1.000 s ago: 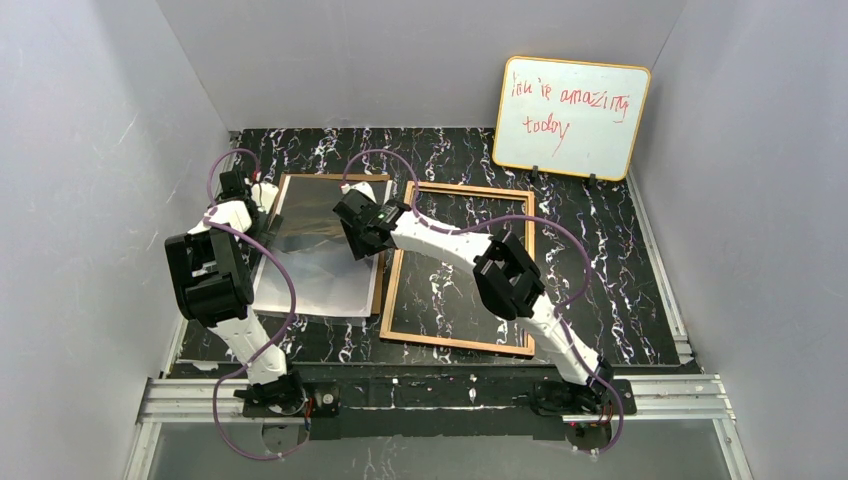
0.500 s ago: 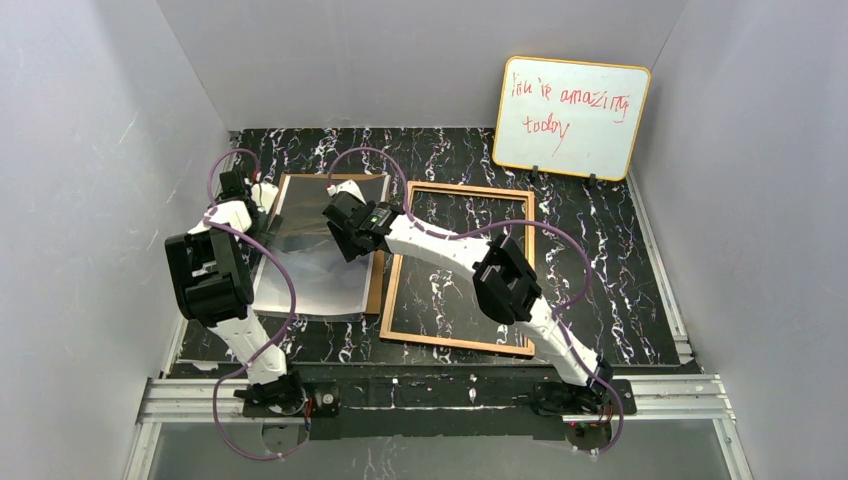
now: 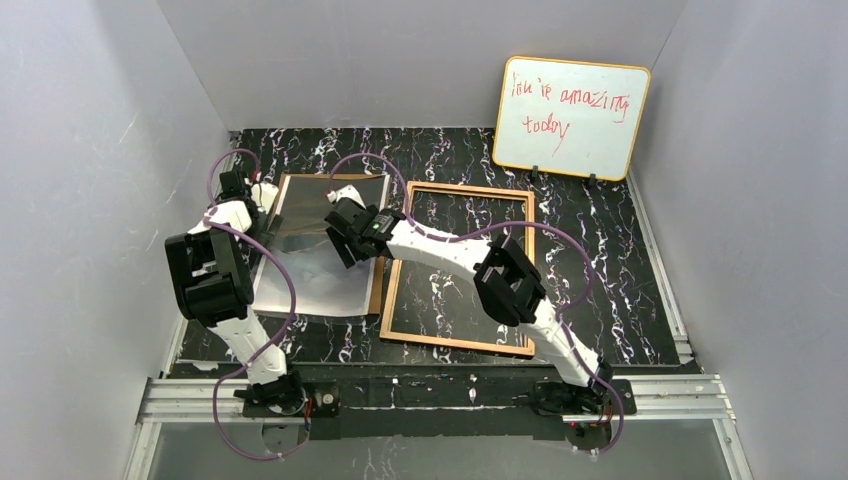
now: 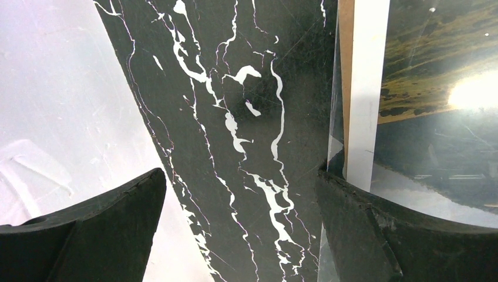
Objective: Put the photo into the frame
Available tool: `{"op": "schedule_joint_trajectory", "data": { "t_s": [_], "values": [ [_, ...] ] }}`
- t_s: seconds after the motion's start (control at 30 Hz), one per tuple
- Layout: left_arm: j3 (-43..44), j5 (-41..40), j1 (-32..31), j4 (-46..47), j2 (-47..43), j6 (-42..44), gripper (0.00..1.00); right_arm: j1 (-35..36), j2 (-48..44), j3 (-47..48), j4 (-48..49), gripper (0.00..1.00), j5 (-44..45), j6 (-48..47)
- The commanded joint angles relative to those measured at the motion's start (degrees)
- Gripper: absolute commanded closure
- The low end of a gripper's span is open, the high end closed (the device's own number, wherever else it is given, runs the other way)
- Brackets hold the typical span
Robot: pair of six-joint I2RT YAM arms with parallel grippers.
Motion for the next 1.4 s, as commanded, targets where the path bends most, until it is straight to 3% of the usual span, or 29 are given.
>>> {"op": "schedule_joint_trajectory", "data": {
  "t_s": [0.0, 0.17, 0.27, 0.43, 0.7, 0.87, 1.0, 1.17, 1.37],
  "values": [
    [-3.6, 5.0, -1.0, -7.5, 4.1, -1.3, 0.02, 1.0, -9.3, -10.2, 18.7, 0.19, -10.4, 2.3],
    [-4.1, 4.7, -1.0, -7.2, 4.1, -0.6, 0.02, -4.0, -17.5, -24.0, 32.4, 0.14, -22.0, 10.7],
    [-4.5, 4.3, -1.0, -6.8, 4.2, 0.0, 0.02, -7.4, -20.0, -30.7, 39.5, 0.06, -27.2, 14.8],
    [-4.7, 3.8, -1.0, -6.5, 4.5, 0.2, 0.02, -10.7, -17.4, -27.6, 34.6, 0.06, -28.3, 15.3],
    [-4.9, 3.8, -1.1, -6.6, 4.7, 0.6, 0.02, -12.1, -15.9, -31.2, 42.6, 0.12, -34.0, 22.8],
    [-4.8, 3.5, -1.0, -6.6, 4.7, 1.0, 0.02, -12.8, -14.5, -26.2, 32.9, 0.12, -22.6, 22.1],
    [-4.6, 3.5, -1.0, -6.7, 5.0, 0.9, 0.02, -13.0, -8.4, -15.7, 22.6, 0.12, -14.9, 19.1],
    [-4.6, 3.8, -1.1, -6.8, 5.1, 0.8, 0.02, -13.0, -1.6, -6.6, 13.6, 0.14, -14.4, 18.8],
    [-4.9, 3.9, -1.0, -6.8, 5.1, 1.4, 0.02, -13.0, -5.4, -12.7, 11.2, 0.15, -16.1, 21.0]
  ]
}}
